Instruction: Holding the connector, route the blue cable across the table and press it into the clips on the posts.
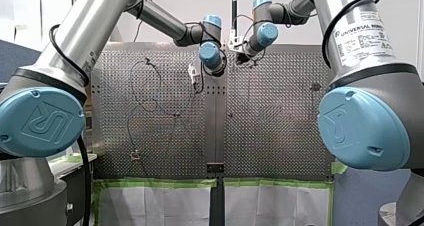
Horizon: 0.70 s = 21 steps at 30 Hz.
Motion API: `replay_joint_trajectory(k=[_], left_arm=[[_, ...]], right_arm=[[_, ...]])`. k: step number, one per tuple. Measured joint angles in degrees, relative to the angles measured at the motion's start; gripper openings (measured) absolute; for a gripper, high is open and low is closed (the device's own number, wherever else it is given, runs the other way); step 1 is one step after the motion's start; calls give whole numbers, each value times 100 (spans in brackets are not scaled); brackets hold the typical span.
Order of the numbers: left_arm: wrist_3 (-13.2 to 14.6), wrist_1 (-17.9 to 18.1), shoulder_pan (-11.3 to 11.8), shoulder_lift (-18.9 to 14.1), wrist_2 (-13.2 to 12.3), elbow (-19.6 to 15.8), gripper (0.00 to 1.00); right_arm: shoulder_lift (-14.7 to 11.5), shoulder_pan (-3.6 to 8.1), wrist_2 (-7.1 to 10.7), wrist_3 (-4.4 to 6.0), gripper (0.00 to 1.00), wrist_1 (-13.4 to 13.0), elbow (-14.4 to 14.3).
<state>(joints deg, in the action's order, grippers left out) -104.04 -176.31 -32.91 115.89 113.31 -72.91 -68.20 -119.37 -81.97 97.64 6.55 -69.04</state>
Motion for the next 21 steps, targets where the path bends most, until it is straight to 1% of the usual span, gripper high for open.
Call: replay_joint_trajectory(k=[8, 13, 17, 20, 21], left_arm=[[-40, 381, -7, 0, 0, -410, 0], [-68, 643, -11, 0, -9, -677, 0], [-106, 824, -13, 5, -66, -857, 0], [-160, 965, -9, 7, -170, -994, 0], [-176, 1022, -4, 13, -219, -1055, 0]], right_arm=[[21, 40, -7, 4, 0, -27, -396], [30, 56, -12, 38, 0, -139, -660], [36, 76, -12, 102, 0, -303, -855], [38, 100, -12, 185, 0, -439, -995], [42, 108, -12, 234, 0, -495, -1053]])
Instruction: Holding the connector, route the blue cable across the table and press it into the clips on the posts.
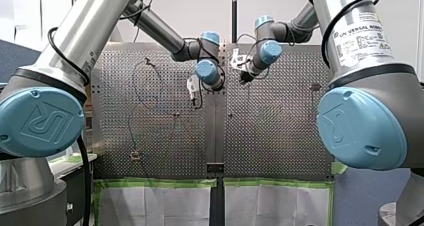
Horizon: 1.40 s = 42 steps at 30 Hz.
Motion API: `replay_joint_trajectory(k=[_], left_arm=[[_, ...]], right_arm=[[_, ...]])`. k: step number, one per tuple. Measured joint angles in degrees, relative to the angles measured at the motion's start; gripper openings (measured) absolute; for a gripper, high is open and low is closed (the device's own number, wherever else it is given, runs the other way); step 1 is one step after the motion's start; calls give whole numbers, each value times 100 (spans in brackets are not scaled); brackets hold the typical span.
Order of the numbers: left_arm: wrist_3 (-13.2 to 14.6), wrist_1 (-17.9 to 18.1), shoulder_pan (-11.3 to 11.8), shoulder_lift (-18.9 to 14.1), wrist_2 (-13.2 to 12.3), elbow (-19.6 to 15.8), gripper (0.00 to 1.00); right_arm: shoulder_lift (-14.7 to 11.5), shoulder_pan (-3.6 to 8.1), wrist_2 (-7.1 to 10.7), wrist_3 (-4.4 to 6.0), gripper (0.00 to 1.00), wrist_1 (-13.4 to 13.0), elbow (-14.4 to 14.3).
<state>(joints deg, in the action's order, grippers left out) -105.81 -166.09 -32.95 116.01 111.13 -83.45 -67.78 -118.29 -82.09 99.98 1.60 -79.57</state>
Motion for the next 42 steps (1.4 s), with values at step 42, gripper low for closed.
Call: replay_joint_trajectory(k=[42], left_arm=[[-346, 1917, 196, 539, -791, -1156, 0]], right_arm=[[521, 269, 195, -207, 0, -725, -1078]])
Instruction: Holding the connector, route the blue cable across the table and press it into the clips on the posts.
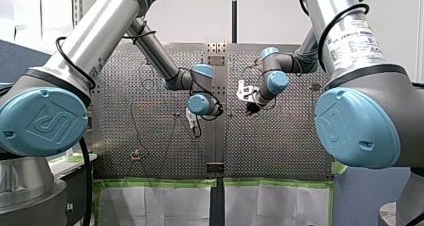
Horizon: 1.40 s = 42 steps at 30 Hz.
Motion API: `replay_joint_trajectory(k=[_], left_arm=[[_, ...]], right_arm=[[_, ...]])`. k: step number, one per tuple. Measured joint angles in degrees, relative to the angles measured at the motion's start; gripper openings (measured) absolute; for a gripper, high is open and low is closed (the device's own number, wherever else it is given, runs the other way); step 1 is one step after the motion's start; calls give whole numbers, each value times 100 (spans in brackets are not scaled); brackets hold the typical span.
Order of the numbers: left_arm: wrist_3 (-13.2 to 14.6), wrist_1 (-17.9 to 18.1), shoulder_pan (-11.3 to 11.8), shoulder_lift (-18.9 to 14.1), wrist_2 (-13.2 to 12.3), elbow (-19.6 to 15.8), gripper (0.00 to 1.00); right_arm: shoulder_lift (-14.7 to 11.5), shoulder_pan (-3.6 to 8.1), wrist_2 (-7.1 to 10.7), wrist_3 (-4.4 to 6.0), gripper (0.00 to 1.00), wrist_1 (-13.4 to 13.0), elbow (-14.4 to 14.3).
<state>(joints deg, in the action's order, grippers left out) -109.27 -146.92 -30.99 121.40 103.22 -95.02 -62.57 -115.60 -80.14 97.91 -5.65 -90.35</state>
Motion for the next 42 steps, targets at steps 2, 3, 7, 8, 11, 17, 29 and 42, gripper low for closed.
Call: replay_joint_trajectory(k=[2, 3, 7, 8, 11, 17, 29, 42], left_arm=[[-16, 1, -9, 0, -30, 0, 0], [-22, 0, -17, 0, -42, 1, 0], [-31, -3, -47, 0, -58, -2, 0], [-34, -3, -54, 1, -58, -5, 0], [-41, -12, -68, 43, -76, -7, 0], [-83, 88, -60, 283, -166, 17, 0], [-177, 72, 94, 425, -337, 379, 0], [-11, -107, -11, 521, -283, 379, 0]], right_arm=[[12, 13, 18, 10, 0, -6, -2], [25, 19, 27, 13, 0, -8, -2], [93, 30, 53, 18, 0, -9, -4], [113, 30, 58, 18, 0, -9, -4], [170, 31, 65, 19, 0, -13, -3], [208, 53, 77, 26, 0, -37, 1], [222, 157, 263, 179, 0, -334, 2], [236, 206, 370, 199, 0, -376, 3]])
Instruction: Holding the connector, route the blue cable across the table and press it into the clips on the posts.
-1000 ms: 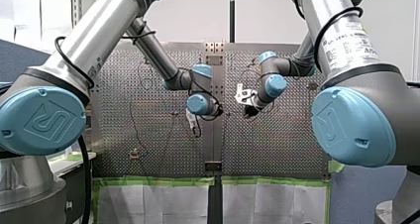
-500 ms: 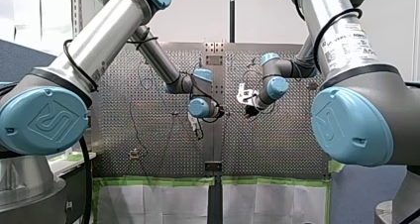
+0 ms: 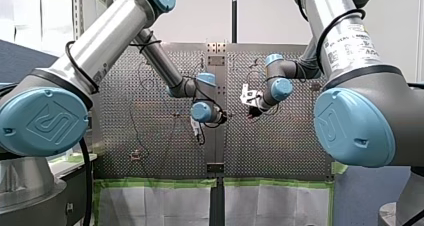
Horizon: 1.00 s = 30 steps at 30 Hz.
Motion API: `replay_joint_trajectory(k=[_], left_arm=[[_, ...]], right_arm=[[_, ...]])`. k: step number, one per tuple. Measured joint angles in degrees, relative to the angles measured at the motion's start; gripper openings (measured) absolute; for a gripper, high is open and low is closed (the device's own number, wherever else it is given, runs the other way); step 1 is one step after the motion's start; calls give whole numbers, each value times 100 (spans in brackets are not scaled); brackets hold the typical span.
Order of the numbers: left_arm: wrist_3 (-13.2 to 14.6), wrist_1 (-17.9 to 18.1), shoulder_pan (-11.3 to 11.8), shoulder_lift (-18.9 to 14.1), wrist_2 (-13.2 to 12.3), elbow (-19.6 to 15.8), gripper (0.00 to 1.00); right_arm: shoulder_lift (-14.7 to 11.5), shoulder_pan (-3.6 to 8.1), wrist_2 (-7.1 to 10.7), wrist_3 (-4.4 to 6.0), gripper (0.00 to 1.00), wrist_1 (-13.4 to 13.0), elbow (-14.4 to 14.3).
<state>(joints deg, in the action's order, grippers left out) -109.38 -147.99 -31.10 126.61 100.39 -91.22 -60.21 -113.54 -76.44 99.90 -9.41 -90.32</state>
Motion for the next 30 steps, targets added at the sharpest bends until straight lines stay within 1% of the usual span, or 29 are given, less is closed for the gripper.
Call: replay_joint_trajectory(k=[3, 7, 11, 16, 20, 24, 30], left_arm=[[78, -27, -30, -9, 17, 33, 0], [100, -58, -65, -12, 37, 47, 0], [71, -87, -98, -11, 59, 46, 0], [22, -74, -101, -5, 161, 46, 0], [-33, 33, -43, 6, 127, 62, 0], [-96, 52, 15, 119, 21, 174, 0], [-106, -165, 118, 423, -86, 475, 0]], right_arm=[[2, 1, 40, 2, 0, -3, 0], [6, 9, 58, 7, 0, -2, 0], [11, 22, 58, 17, 0, -2, 0], [22, 53, 58, 20, 0, -12, 0], [39, 88, 84, 38, 0, -78, 1], [110, 125, 119, 48, 0, -119, 20], [204, 208, 152, 42, 0, -124, 124]])
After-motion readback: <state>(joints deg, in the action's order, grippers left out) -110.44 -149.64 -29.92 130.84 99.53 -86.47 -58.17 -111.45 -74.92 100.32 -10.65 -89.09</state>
